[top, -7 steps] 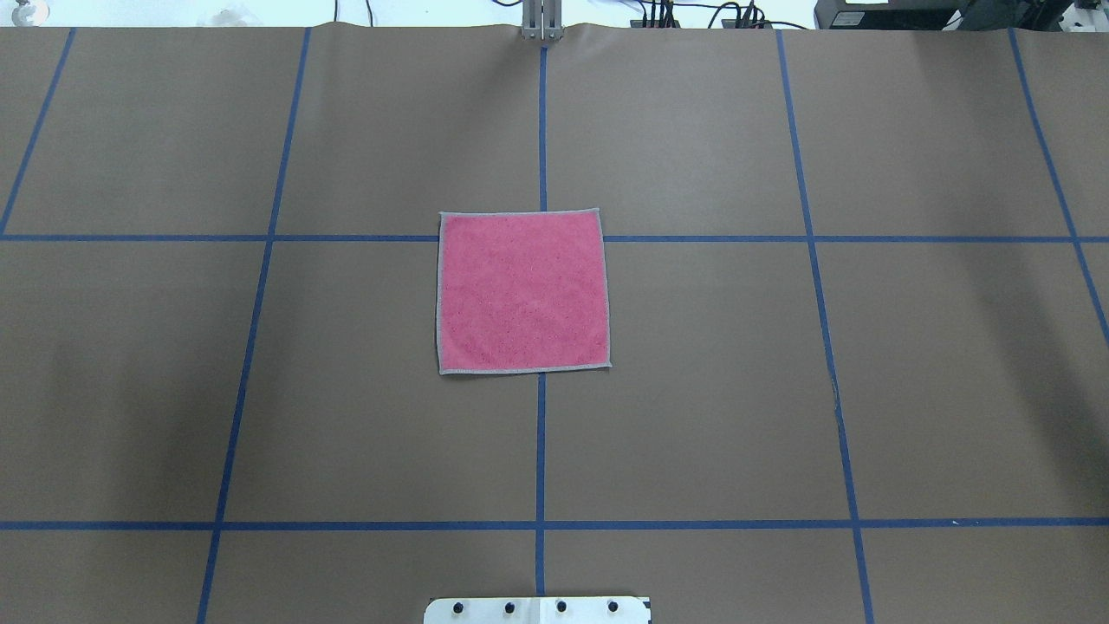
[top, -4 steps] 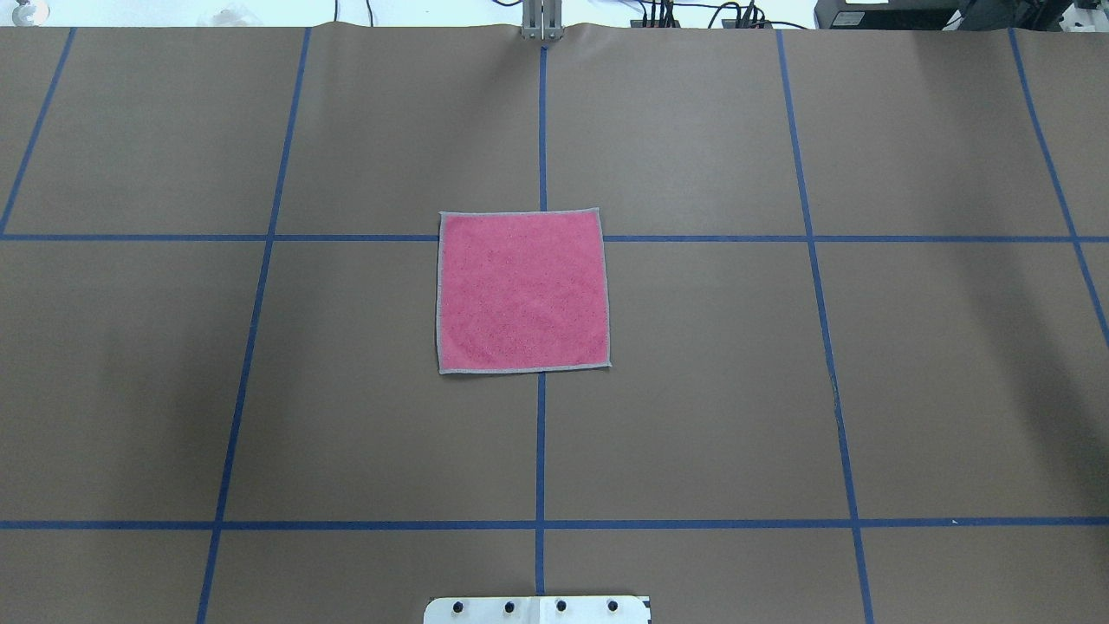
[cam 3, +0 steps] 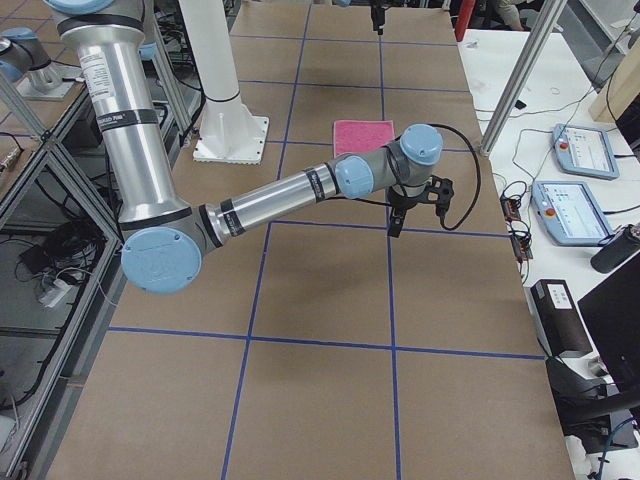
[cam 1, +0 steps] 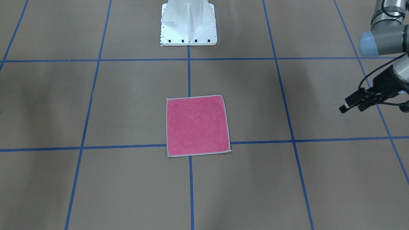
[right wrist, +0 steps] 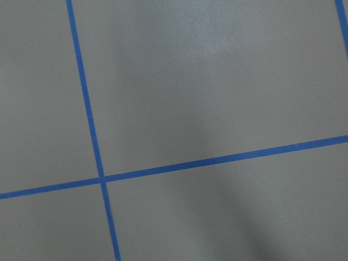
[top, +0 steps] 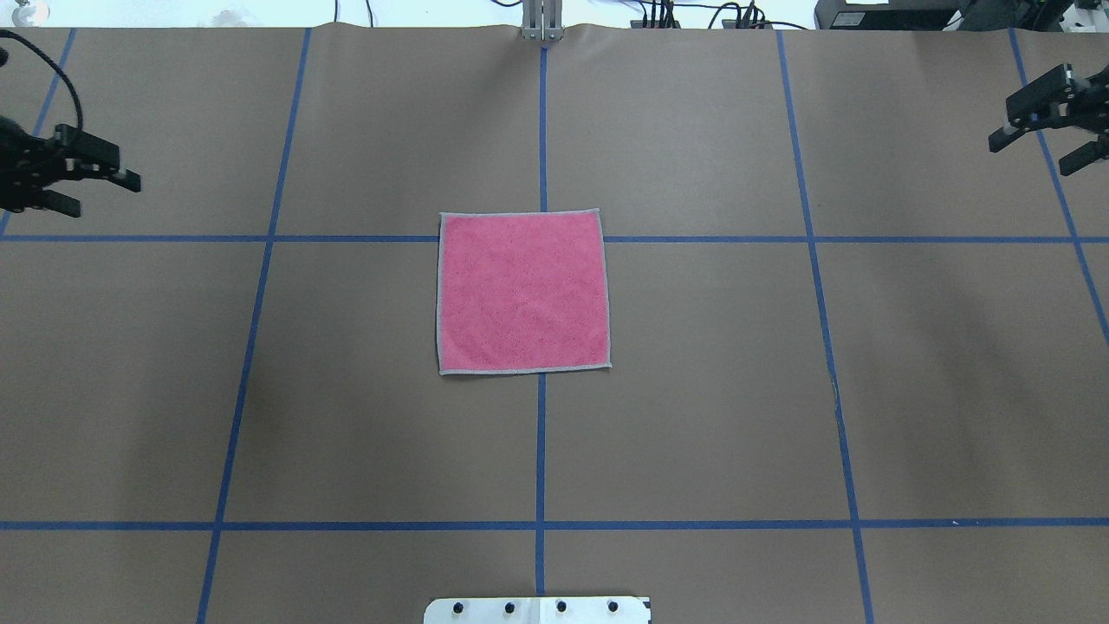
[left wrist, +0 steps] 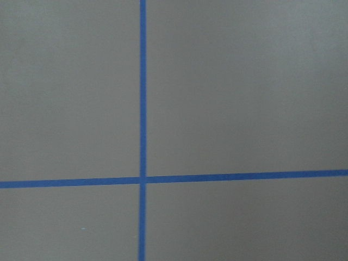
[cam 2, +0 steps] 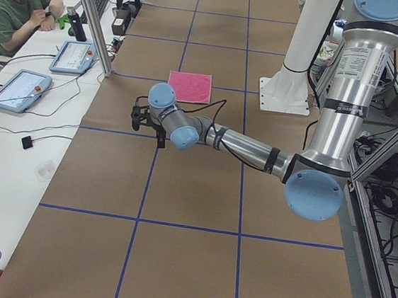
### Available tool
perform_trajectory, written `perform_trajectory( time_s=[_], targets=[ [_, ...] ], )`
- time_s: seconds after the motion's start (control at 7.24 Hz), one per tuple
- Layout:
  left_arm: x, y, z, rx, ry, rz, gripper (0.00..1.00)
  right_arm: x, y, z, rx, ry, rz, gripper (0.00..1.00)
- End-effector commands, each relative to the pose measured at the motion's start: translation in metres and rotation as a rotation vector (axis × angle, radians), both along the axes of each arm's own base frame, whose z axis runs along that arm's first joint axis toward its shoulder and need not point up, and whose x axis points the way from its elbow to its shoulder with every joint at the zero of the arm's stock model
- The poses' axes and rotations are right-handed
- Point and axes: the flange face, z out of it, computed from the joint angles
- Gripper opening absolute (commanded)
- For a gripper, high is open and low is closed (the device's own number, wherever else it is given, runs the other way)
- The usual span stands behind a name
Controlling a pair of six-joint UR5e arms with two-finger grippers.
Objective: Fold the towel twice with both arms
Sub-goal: 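Move the left gripper down to the towel edge nearest it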
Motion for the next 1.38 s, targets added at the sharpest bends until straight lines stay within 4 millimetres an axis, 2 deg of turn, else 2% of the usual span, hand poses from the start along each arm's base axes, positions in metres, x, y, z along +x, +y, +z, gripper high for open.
perform_trajectory(
  time_s=[0.0, 0.28, 0.41, 0.55, 0.69, 0.83, 0.97, 1.11, 1.24],
  targets=[
    [0.082, 0.006, -0.064, -0.071, 0.064, -0.043, 1.0, -0.035, 0.002, -0.015, 0.032, -0.015, 0.032, 1.0],
    [0.154, 0.056, -0.104, -0.063, 0.072, -0.104, 1.0, -0.084, 0.015, -0.031, 0.037, -0.055, 0.068, 1.0],
    [0.174, 0.084, -0.128, -0.087, 0.111, -0.117, 1.0, -0.1, 0.025, -0.041, 0.048, -0.124, 0.096, 1.0],
    [0.203, 0.106, -0.141, -0.108, 0.129, -0.122, 1.0, -0.121, 0.039, -0.051, 0.051, -0.195, 0.105, 1.0],
    [0.239, 0.128, -0.151, -0.079, 0.126, -0.141, 1.0, -0.14, 0.05, -0.06, 0.041, -0.239, 0.099, 1.0],
    [0.268, 0.143, -0.167, -0.062, 0.137, -0.135, 1.0, -0.149, 0.055, -0.066, 0.041, -0.257, 0.089, 1.0],
    [0.284, 0.149, -0.176, -0.074, 0.147, -0.125, 1.0, -0.16, 0.058, -0.068, 0.046, -0.255, 0.078, 1.0],
    [0.309, 0.152, -0.186, -0.072, 0.152, -0.104, 1.0, -0.175, 0.063, -0.07, 0.053, -0.252, 0.06, 1.0],
    [0.329, 0.14, -0.186, -0.07, 0.134, -0.123, 1.0, -0.188, 0.065, -0.076, 0.071, -0.248, 0.061, 1.0]
  ],
)
